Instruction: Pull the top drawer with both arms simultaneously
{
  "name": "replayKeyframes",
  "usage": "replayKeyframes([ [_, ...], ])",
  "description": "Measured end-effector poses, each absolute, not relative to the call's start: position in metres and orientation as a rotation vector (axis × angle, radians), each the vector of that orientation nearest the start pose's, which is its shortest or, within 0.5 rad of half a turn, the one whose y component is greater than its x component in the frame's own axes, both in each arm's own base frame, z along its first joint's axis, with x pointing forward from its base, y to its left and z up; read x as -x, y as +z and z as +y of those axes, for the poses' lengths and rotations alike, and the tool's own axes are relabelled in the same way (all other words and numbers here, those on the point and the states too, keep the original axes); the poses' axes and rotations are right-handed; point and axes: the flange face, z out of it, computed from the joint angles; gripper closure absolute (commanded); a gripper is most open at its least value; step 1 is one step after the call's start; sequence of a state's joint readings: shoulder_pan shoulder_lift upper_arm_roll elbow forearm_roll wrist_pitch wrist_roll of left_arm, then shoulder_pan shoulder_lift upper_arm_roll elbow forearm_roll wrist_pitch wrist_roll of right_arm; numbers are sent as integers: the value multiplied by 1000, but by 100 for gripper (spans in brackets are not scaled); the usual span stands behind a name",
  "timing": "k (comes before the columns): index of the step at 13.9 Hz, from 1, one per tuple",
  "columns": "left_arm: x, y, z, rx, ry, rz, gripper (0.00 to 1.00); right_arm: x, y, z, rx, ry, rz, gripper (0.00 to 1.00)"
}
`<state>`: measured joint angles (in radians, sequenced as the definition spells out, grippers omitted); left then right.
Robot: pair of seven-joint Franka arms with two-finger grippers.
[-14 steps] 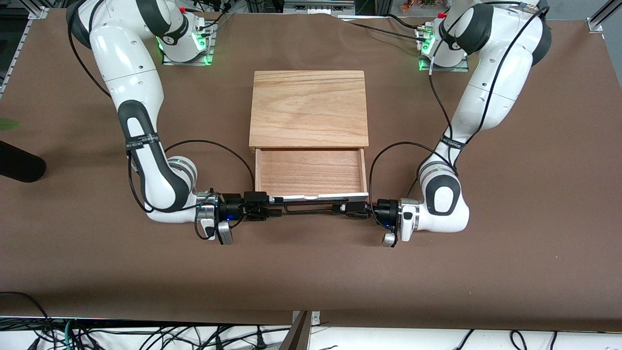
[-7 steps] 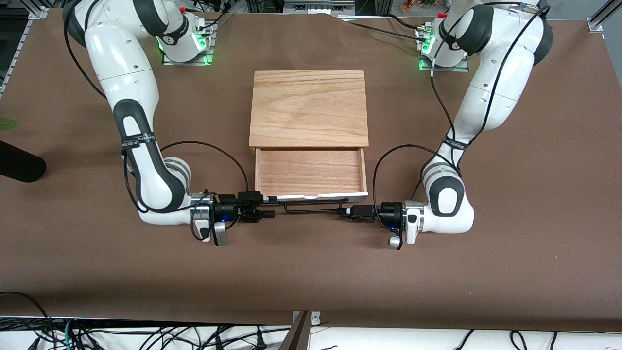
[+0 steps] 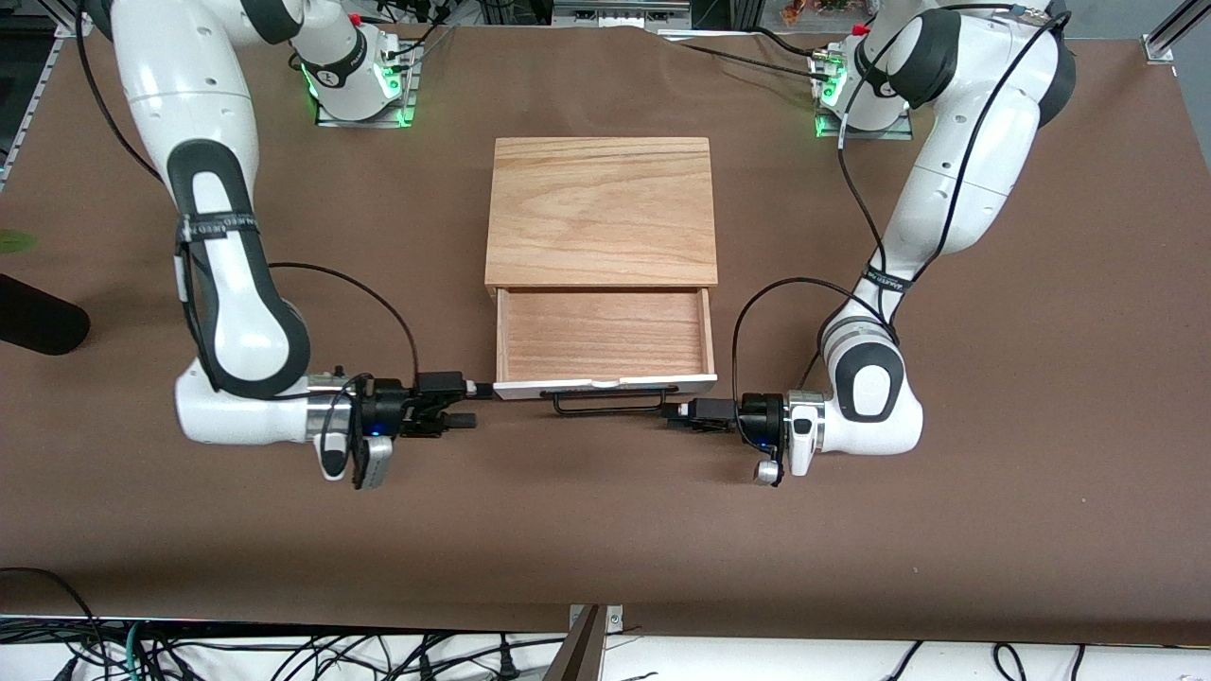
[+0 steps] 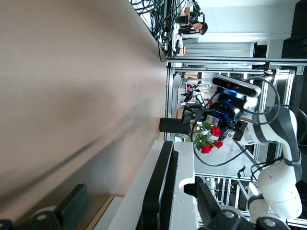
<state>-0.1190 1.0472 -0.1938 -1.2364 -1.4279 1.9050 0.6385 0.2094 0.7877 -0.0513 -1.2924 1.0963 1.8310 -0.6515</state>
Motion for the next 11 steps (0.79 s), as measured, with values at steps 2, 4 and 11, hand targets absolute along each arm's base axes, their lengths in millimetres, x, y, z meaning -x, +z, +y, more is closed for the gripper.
replayKeyframes([
  [2, -707, 169, -258, -1725, -69, -3, 0, -713, 314, 166, 2214, 25, -453, 0],
  [4, -708, 170, -257, -1726, -67, -2, 0, -709, 330, 139, 2324, 70, -534, 0],
  [11, -711, 170, -248, -1753, -60, -8, 0, -677, 442, 91, 2790, 244, -720, 0],
])
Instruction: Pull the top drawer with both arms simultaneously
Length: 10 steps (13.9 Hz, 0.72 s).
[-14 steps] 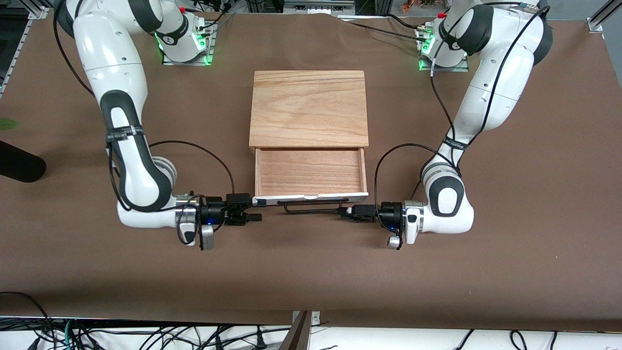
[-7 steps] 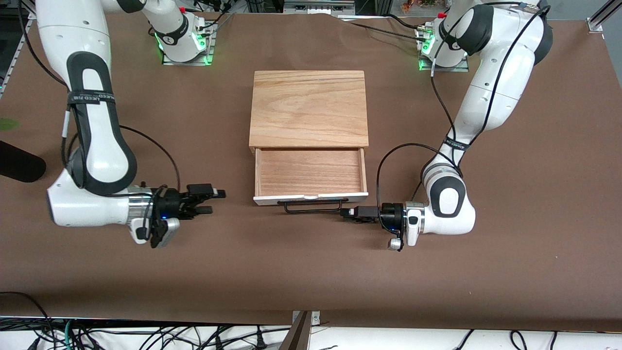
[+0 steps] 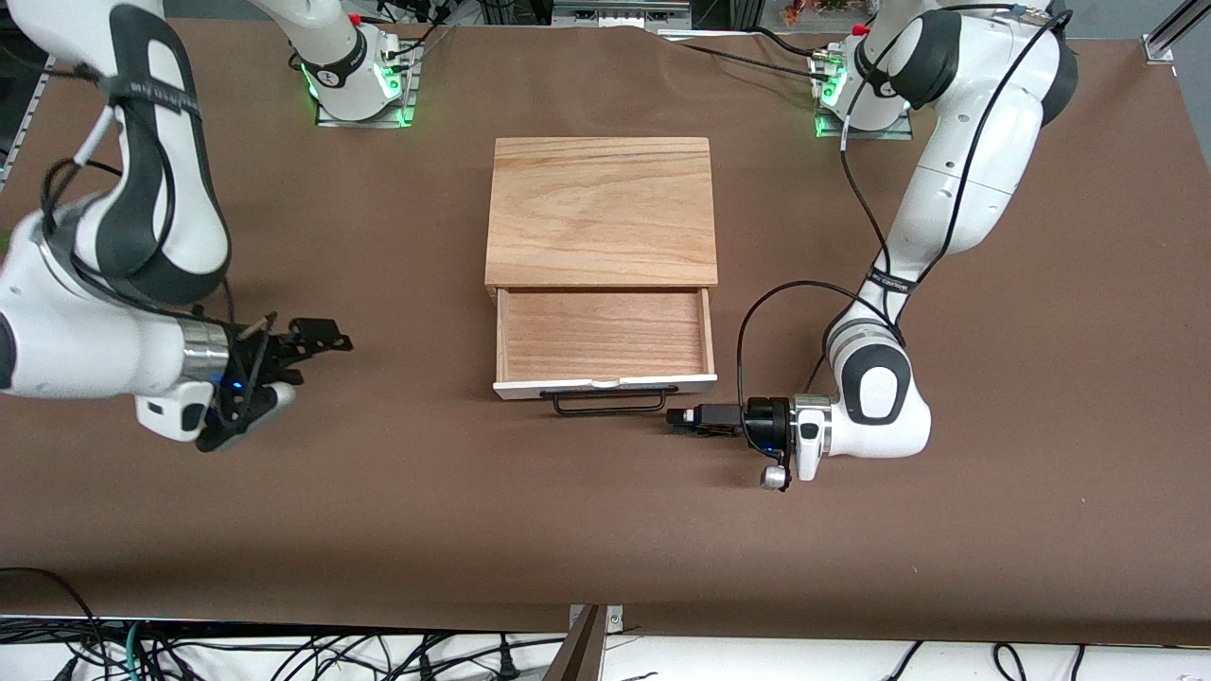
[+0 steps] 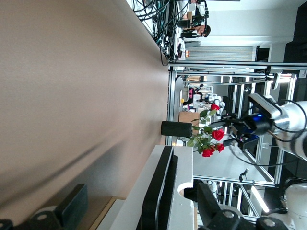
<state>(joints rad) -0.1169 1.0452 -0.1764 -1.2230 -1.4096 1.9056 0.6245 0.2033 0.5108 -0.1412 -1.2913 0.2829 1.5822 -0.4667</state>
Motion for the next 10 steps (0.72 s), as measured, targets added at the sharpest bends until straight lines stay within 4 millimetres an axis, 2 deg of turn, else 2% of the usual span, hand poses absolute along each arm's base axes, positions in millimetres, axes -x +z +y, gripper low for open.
replayKeyframes([
  [4, -718, 178, -236, -1852, -102, -43, 0, -640, 511, 68, 2919, 299, -788, 0],
  [6, -722, 185, -233, -1893, -111, -59, 0, -613, 533, 50, 2995, 324, -727, 0],
  [8, -724, 189, -229, -1909, -106, -68, 0, -584, 539, 36, 3057, 366, -566, 0],
  [10, -727, 188, -219, -1961, -104, -95, 0, -565, 528, 6, 3117, 384, -446, 0],
])
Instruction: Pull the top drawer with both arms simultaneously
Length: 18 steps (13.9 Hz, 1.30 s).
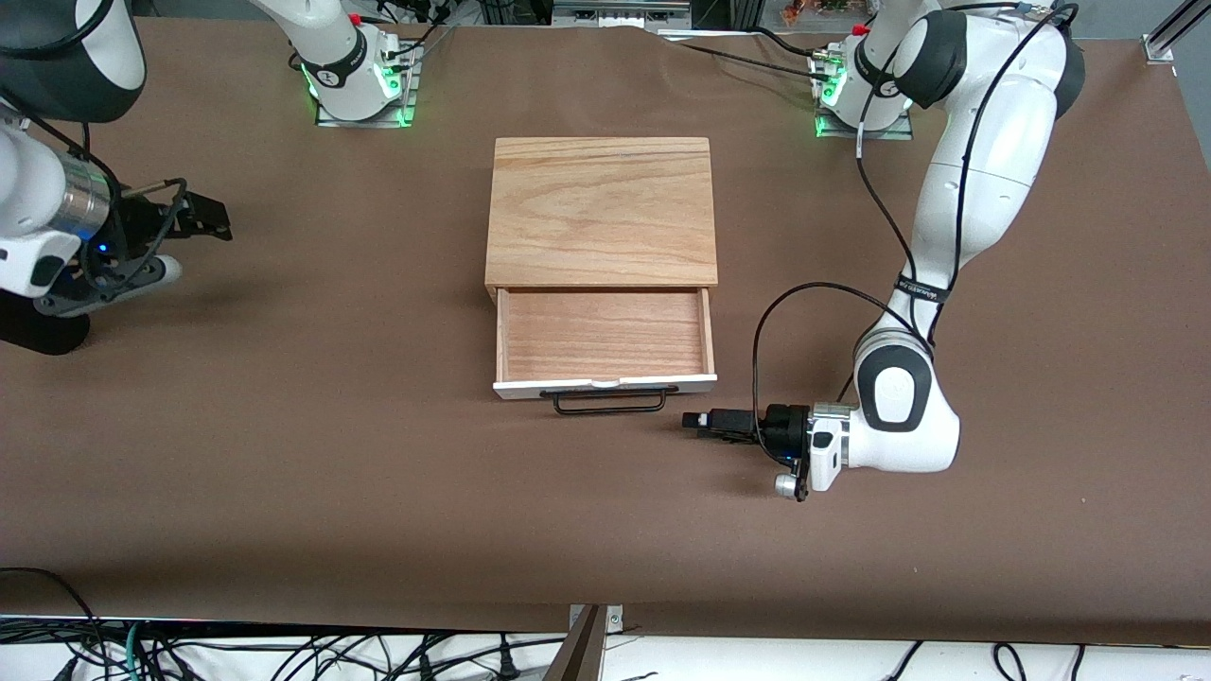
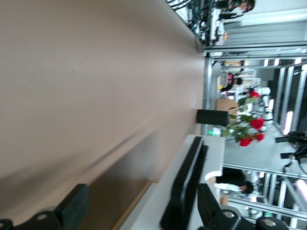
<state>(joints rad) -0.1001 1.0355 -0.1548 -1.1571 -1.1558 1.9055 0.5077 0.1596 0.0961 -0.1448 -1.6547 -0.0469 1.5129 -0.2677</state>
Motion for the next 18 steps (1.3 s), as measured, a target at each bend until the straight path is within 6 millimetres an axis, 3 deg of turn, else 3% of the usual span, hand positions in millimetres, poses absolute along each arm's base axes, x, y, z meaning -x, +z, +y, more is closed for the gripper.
replayKeyframes([
  [3, -732, 197, -195, -2084, -102, -154, 0, -558, 513, -52, 3166, 291, -312, 0],
  [5, -737, 213, -179, -2163, -86, -209, 0, -556, 514, -66, 3182, 219, -263, 0],
  [7, -740, 230, -166, -2229, -68, -260, 0, -559, 523, -61, 3207, 142, -284, 0],
  [11, -747, 261, -132, -2370, -32, -353, 0, -564, 545, -28, 3257, 118, -359, 0],
  [13, -750, 285, -111, -2460, 3, -403, 0, -573, 561, -34, 3261, 103, -321, 0],
  [15, -754, 316, -85, -2532, 57, -419, 0, -580, 560, -42, 3226, 100, -261, 0],
  [18, -755, 363, -53, -2650, 124, -465, 0, -585, 558, -40, 3178, 81, -86, 0],
])
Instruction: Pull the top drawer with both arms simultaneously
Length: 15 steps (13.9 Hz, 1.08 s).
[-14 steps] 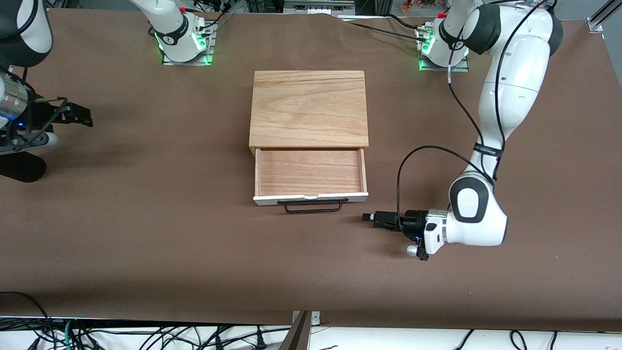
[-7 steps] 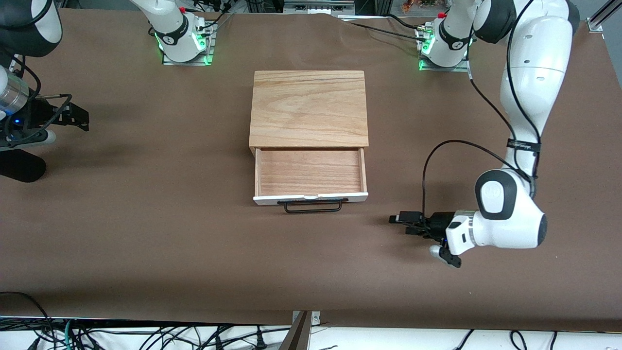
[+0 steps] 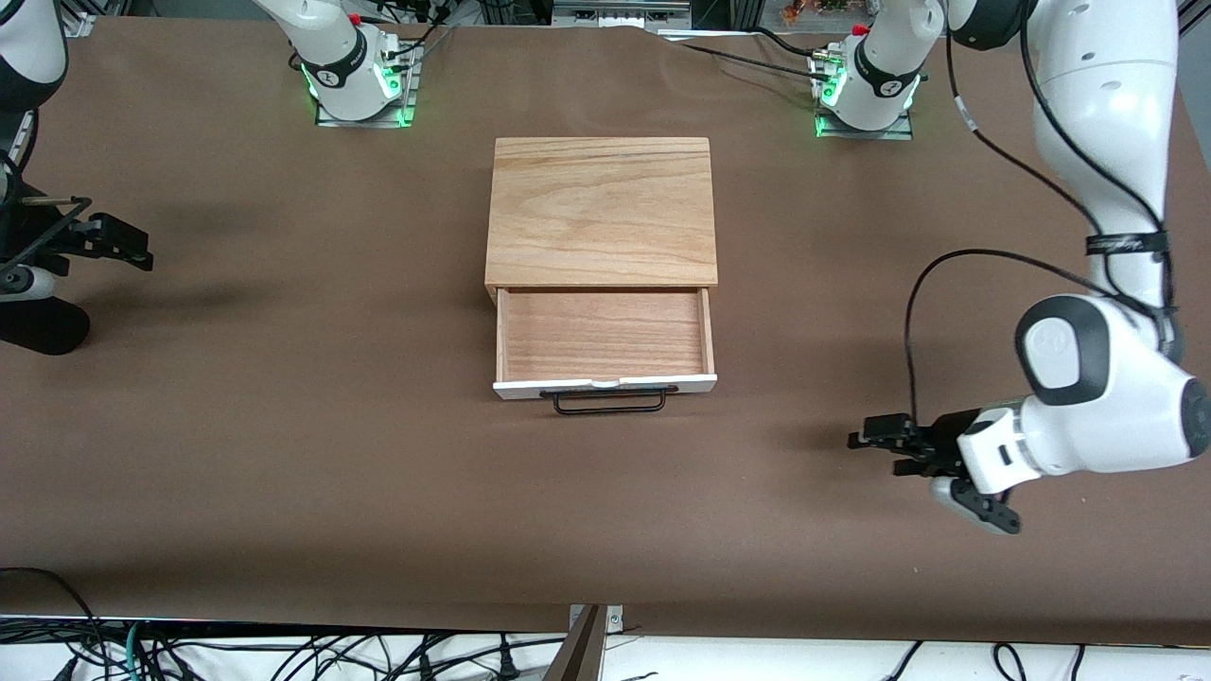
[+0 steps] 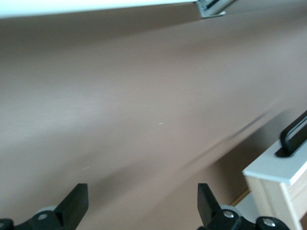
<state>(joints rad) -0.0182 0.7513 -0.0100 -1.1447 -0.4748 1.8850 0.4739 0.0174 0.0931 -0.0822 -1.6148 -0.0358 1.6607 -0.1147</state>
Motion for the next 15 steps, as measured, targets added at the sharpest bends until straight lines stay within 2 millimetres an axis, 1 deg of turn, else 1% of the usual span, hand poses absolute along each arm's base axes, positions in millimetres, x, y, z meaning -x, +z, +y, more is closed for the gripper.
replayKeyframes([
  [1, -754, 380, -48, 3490, -195, 632, 0, -585, 560, -37, 3169, 74, -47, 0],
  [3, -751, 418, -33, 3429, -269, 627, 0, -586, 560, -30, 3136, 66, -23, 0],
  [6, -742, 478, 3, 3384, -407, 562, 0, -586, 563, -21, 3120, 57, -32, 0],
  [8, -734, 512, 25, 3360, -486, 522, 0, -586, 565, -17, 3120, 49, -35, 0],
  [9, -729, 528, 33, 3328, -506, 520, 0, -586, 566, -16, 3120, 41, -35, 0],
  [11, -716, 554, 38, 3231, -456, 561, 0, -587, 567, -16, 3120, 33, -34, 0],
  [13, -698, 578, 32, 3135, -357, 614, 0, -587, 567, -17, 3121, 33, -34, 0],
  [15, -679, 601, 23, 3064, -250, 584, 0, -587, 567, -18, 3121, 33, -30, 0],
])
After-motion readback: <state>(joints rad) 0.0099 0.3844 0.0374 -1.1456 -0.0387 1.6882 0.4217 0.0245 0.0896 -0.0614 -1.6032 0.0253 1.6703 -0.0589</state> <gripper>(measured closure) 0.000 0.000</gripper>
